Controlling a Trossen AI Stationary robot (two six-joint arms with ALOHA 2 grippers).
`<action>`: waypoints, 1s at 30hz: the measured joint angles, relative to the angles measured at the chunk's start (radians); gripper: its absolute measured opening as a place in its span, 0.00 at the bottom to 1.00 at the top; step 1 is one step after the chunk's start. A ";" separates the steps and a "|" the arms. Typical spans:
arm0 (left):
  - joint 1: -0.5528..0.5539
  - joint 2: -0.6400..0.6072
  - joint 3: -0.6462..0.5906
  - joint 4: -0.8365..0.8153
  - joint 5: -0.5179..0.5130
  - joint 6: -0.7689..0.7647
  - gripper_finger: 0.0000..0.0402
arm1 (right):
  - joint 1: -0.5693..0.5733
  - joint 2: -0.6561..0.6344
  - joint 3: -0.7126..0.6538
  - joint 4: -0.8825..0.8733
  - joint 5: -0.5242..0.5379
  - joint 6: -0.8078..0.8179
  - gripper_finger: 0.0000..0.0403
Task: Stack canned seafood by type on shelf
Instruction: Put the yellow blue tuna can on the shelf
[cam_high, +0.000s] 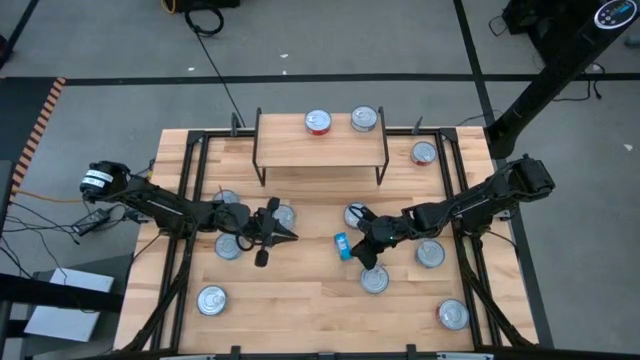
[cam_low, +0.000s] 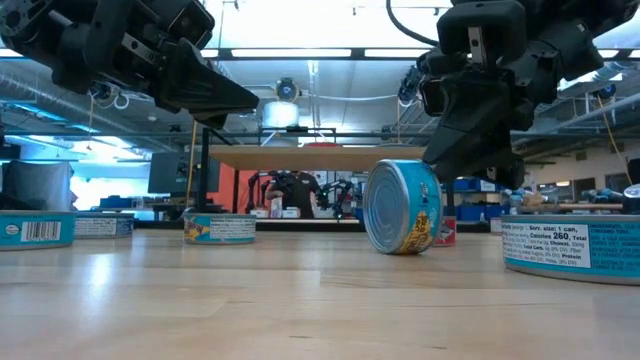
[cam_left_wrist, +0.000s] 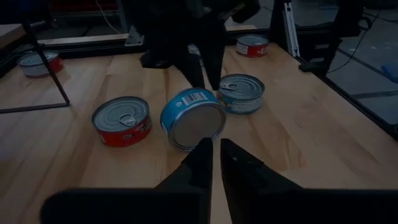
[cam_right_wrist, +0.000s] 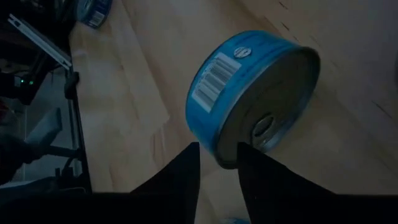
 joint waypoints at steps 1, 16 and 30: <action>0.000 0.000 0.000 0.000 -0.001 -0.003 0.08 | 0.000 0.000 0.000 0.001 0.000 -0.010 0.29; 0.000 0.115 0.064 0.007 0.073 0.039 0.00 | 0.012 -0.113 0.058 -0.236 0.117 -0.200 0.21; 0.001 0.201 0.149 0.002 0.105 0.095 0.02 | -0.005 0.060 0.059 -0.024 0.125 -0.317 0.03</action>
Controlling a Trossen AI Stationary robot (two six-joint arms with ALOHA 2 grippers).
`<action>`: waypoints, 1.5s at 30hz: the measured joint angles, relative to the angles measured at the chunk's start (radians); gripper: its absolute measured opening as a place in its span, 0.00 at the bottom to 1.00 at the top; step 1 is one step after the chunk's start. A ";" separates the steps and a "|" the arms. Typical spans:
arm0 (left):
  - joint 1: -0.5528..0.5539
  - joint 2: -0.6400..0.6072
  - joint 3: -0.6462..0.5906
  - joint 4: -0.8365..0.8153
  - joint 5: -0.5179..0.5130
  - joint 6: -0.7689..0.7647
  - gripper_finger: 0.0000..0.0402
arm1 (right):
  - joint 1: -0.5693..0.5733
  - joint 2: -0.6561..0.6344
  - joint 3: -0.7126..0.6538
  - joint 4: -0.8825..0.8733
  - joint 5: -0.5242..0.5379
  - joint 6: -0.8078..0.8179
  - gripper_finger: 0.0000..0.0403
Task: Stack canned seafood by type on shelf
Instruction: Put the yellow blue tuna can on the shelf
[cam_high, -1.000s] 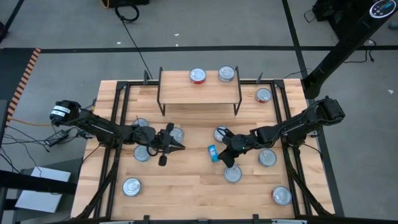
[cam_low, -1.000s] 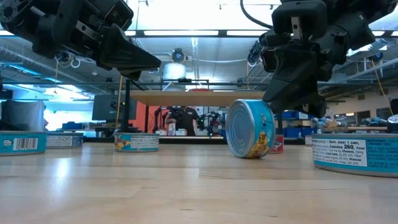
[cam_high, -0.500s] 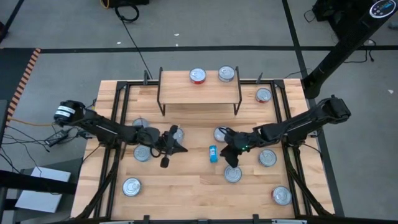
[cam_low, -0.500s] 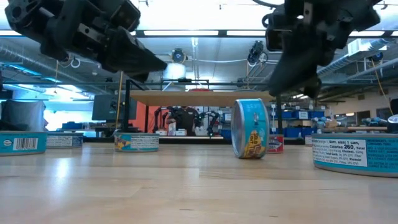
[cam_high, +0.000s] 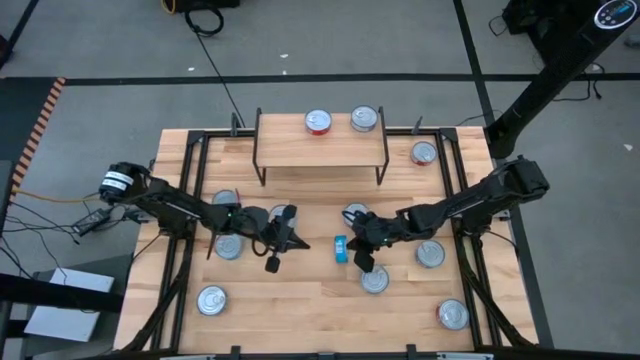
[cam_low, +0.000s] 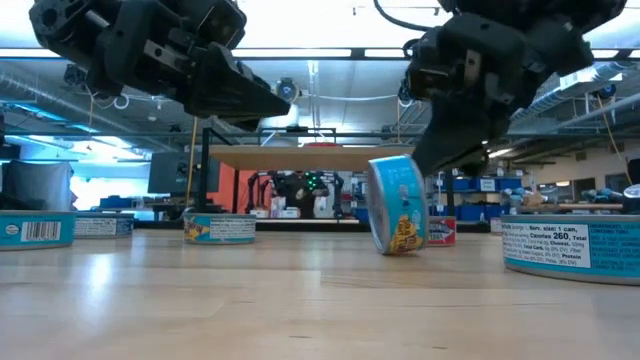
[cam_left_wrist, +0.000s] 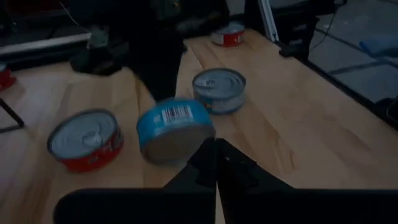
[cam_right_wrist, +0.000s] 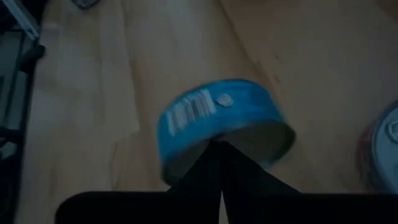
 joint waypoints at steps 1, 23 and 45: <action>0.000 0.005 0.007 0.004 0.000 0.003 0.02 | -0.003 0.009 0.000 0.017 0.008 -0.011 0.02; 0.000 0.188 0.139 -0.167 -0.053 0.170 0.19 | 0.012 0.015 0.000 0.037 0.011 -0.100 0.05; 0.113 0.330 0.093 0.116 -0.140 0.080 0.00 | 0.162 0.212 0.171 -0.024 0.139 -0.322 0.02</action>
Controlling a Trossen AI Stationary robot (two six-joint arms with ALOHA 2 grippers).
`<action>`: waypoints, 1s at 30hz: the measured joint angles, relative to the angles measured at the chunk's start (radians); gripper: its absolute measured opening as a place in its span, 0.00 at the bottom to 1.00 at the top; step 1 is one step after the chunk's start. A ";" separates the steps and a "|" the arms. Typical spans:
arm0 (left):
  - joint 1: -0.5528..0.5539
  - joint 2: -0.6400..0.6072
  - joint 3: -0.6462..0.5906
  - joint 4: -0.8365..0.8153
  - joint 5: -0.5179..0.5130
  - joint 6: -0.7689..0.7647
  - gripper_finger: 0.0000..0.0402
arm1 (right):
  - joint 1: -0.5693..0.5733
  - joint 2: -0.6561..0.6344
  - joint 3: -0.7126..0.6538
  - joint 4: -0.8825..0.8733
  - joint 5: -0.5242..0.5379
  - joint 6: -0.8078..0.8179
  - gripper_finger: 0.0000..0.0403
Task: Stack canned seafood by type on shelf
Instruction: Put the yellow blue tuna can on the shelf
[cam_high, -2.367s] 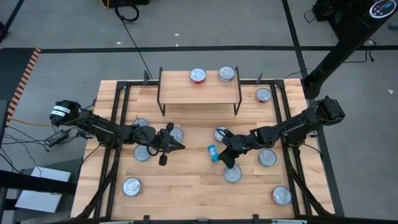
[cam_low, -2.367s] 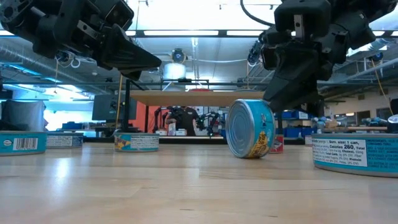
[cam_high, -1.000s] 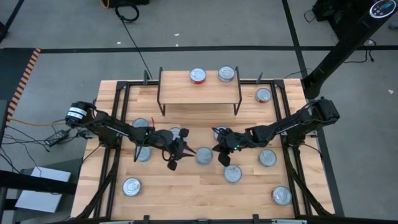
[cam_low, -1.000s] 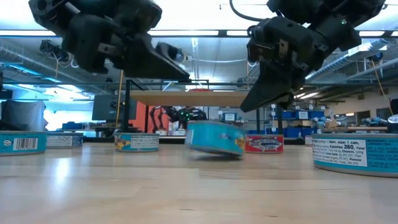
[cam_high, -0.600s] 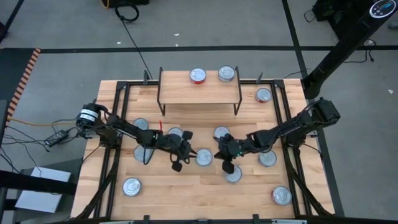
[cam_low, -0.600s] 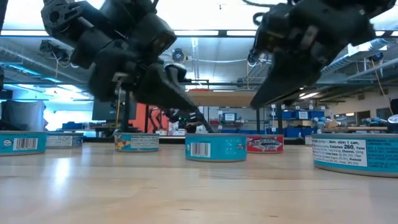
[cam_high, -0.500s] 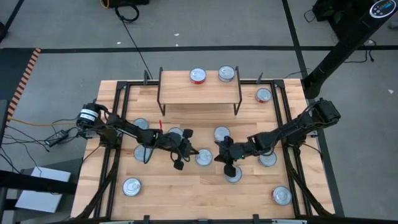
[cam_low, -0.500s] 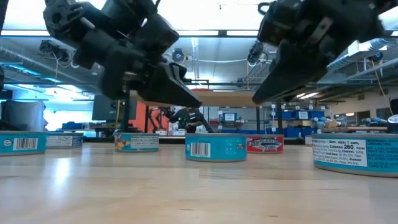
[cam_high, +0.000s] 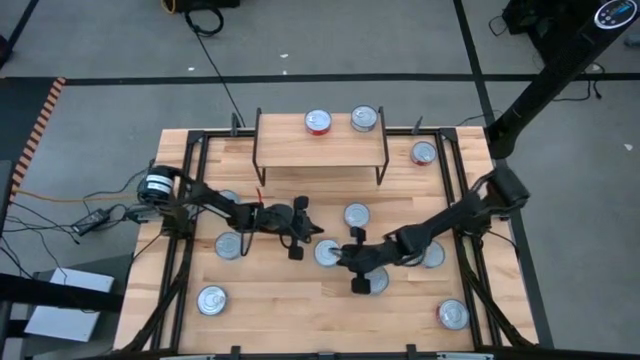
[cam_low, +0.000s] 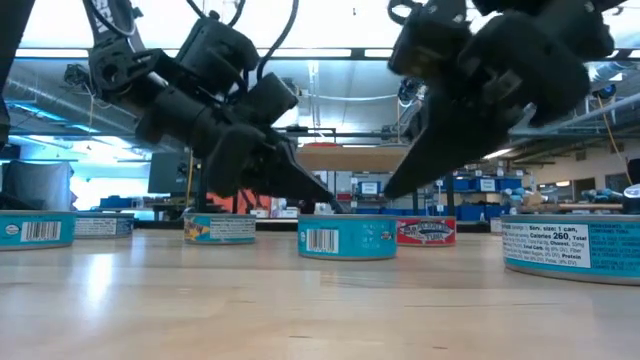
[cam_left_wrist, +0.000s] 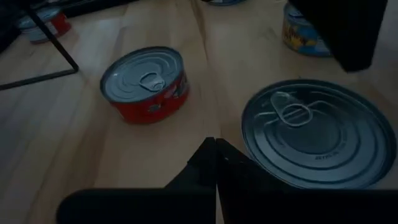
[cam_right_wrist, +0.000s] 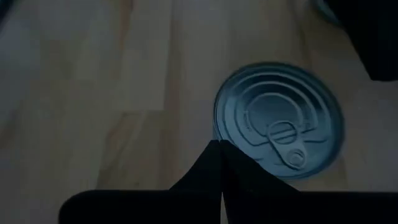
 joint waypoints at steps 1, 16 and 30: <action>0.000 0.007 0.000 0.008 0.000 0.000 0.00 | 0.000 0.020 0.025 -0.024 0.000 -0.001 0.02; -0.033 0.064 0.000 0.042 -0.035 0.023 0.00 | -0.048 0.143 0.154 -0.134 -0.030 -0.001 0.01; -0.047 0.072 0.000 0.049 -0.044 0.026 0.00 | -0.055 0.046 0.154 -0.120 0.050 0.040 0.02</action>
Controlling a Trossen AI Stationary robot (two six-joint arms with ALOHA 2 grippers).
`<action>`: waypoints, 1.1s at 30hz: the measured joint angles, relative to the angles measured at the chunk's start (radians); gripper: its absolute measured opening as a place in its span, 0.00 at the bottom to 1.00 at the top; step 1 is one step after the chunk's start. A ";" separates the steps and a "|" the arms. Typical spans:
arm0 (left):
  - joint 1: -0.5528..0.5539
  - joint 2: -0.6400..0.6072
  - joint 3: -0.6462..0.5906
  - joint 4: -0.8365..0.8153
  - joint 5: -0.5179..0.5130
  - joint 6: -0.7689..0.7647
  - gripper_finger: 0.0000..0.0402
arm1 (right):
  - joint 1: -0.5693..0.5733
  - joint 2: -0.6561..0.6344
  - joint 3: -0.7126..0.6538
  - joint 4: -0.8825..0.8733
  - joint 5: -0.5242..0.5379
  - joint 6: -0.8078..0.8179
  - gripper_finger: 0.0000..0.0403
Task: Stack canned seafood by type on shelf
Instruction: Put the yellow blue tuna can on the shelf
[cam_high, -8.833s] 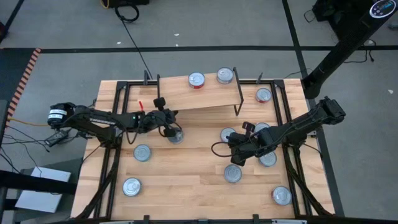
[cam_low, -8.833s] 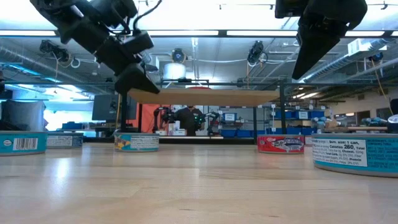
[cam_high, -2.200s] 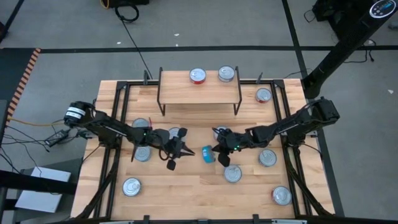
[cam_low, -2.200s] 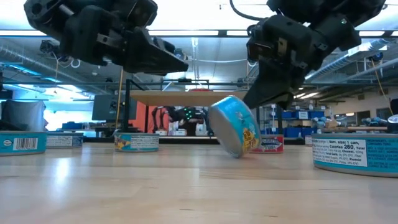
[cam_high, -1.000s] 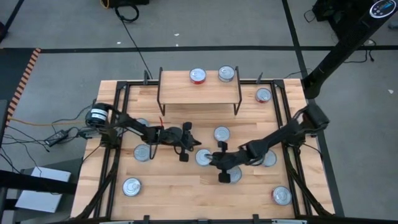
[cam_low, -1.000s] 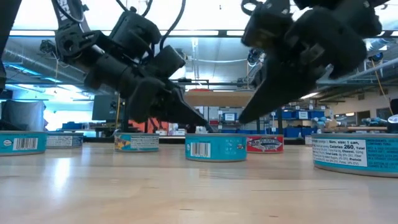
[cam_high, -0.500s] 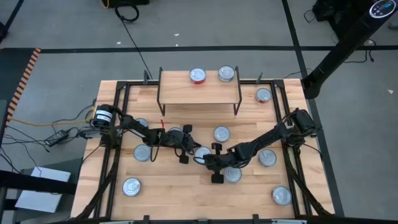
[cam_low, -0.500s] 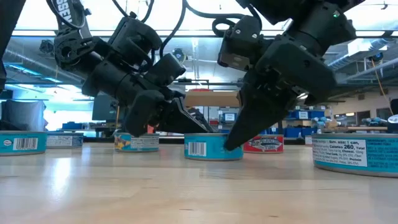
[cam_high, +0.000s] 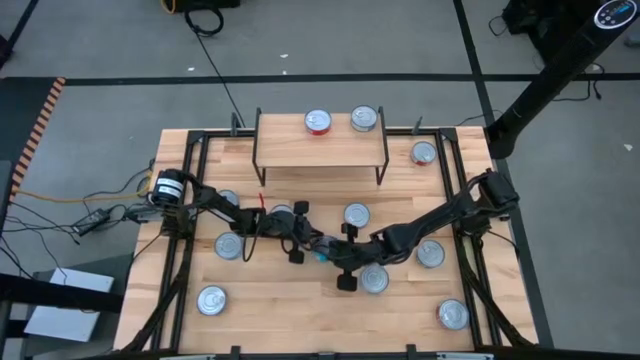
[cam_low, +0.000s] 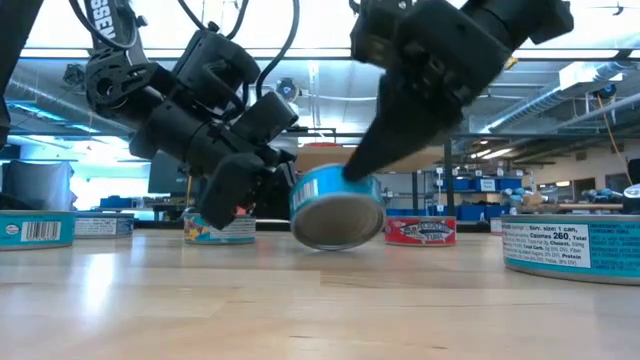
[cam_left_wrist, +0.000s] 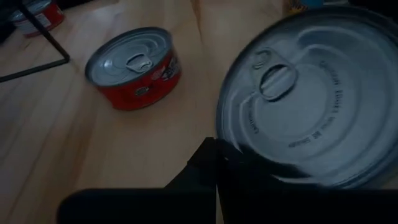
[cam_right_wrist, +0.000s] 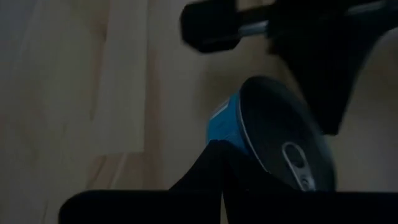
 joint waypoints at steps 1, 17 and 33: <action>-0.003 0.000 0.000 0.003 0.006 0.000 0.00 | -0.002 -0.007 0.000 0.000 0.011 0.008 0.02; -0.037 -0.001 0.053 -0.087 0.036 0.026 0.00 | -0.030 -0.018 0.001 0.047 0.018 0.106 0.02; -0.054 -0.117 0.087 -0.283 -0.045 0.044 0.00 | -0.030 -0.017 0.001 0.057 0.024 0.110 0.02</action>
